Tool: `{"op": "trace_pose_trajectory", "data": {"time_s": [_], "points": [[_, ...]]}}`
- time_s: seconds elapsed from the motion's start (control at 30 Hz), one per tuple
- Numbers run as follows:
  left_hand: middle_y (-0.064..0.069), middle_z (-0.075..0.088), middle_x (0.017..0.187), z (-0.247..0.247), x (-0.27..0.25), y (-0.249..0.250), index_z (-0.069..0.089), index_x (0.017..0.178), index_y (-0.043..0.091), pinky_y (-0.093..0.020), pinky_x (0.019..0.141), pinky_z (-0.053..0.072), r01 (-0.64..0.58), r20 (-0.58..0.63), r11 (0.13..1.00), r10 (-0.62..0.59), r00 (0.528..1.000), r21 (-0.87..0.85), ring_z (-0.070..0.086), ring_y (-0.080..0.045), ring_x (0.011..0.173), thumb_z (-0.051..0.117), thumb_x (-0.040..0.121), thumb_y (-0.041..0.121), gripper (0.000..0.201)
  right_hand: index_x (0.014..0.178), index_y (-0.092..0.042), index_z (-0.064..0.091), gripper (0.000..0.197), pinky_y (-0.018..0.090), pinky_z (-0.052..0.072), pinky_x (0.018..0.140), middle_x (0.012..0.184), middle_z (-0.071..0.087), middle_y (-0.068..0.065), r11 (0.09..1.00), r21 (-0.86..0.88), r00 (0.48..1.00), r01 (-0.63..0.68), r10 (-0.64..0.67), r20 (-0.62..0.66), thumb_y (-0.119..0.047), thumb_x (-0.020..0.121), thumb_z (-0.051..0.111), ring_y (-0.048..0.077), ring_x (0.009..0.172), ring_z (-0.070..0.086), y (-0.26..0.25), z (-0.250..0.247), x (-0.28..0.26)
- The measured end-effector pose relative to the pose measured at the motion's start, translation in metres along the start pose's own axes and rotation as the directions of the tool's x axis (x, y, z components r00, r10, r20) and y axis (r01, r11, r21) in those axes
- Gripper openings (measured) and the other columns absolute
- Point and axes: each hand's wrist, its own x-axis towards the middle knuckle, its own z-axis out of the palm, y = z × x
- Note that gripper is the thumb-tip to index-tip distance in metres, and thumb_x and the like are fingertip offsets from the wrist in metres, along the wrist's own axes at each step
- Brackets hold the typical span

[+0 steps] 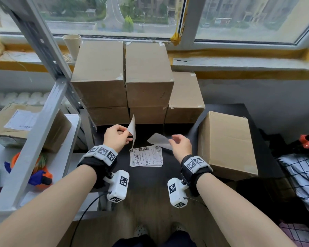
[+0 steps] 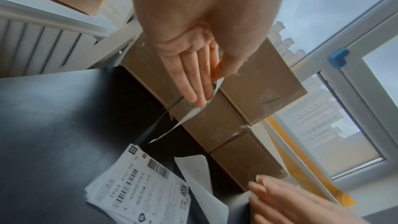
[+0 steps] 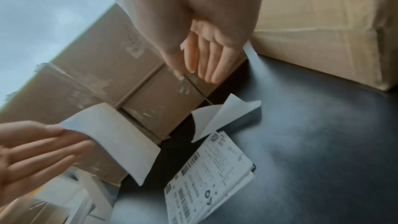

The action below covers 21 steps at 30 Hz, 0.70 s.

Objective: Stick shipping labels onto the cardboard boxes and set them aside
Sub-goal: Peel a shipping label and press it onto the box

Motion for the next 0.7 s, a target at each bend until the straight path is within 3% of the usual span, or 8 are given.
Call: {"op": "trace_pose_trajectory", "data": {"time_s": [0.13,0.3,0.5,0.7], "points": [[-0.008,0.066,0.075,0.016,-0.009,0.022,0.053,0.075,0.012,-0.019,0.055,0.055,-0.034,0.053,0.999,0.036,0.998,-0.029,0.068,-0.009,0.056,0.050,0.090,0.003,0.017,0.102,-0.013,0.069,0.024,0.029,0.051,0.092,0.100,0.070,0.002,0.969,0.065,0.963,0.240,-0.246,0.110,-0.024,0.081,0.071,0.013,0.096,0.065,-0.031,-0.004,-0.016],[-0.014,0.067,0.079,0.036,-0.022,0.052,0.055,0.076,0.009,-0.028,0.063,0.056,-0.065,0.120,0.997,0.070,0.990,-0.040,0.068,-0.021,0.068,0.052,0.087,0.001,0.014,0.101,-0.014,0.068,0.036,0.022,0.051,0.087,0.101,0.070,0.002,0.923,0.017,0.916,0.385,-0.384,0.117,-0.024,0.069,0.082,0.010,0.095,0.064,-0.057,-0.009,-0.027],[-0.018,0.072,0.081,0.045,-0.037,0.072,0.063,0.072,0.010,-0.043,0.082,0.057,-0.134,0.184,0.991,0.129,0.974,0.013,0.071,-0.029,0.080,0.063,0.077,0.004,0.007,0.100,-0.014,0.067,0.034,0.028,0.053,0.086,0.097,0.071,0.001,0.919,-0.066,0.921,0.388,-0.388,0.026,-0.023,0.070,0.081,0.014,0.090,0.065,-0.065,-0.023,-0.030],[-0.015,0.072,0.085,0.055,-0.050,0.085,0.067,0.075,0.009,-0.045,0.085,0.056,-0.192,0.212,0.980,0.179,0.961,0.045,0.070,-0.025,0.084,0.067,0.078,0.008,0.003,0.086,-0.015,0.068,0.015,0.029,0.054,0.077,0.084,0.071,0.000,0.926,-0.013,0.923,0.376,-0.376,-0.083,-0.027,0.079,0.073,0.013,0.079,0.065,-0.066,-0.034,-0.034]]}}
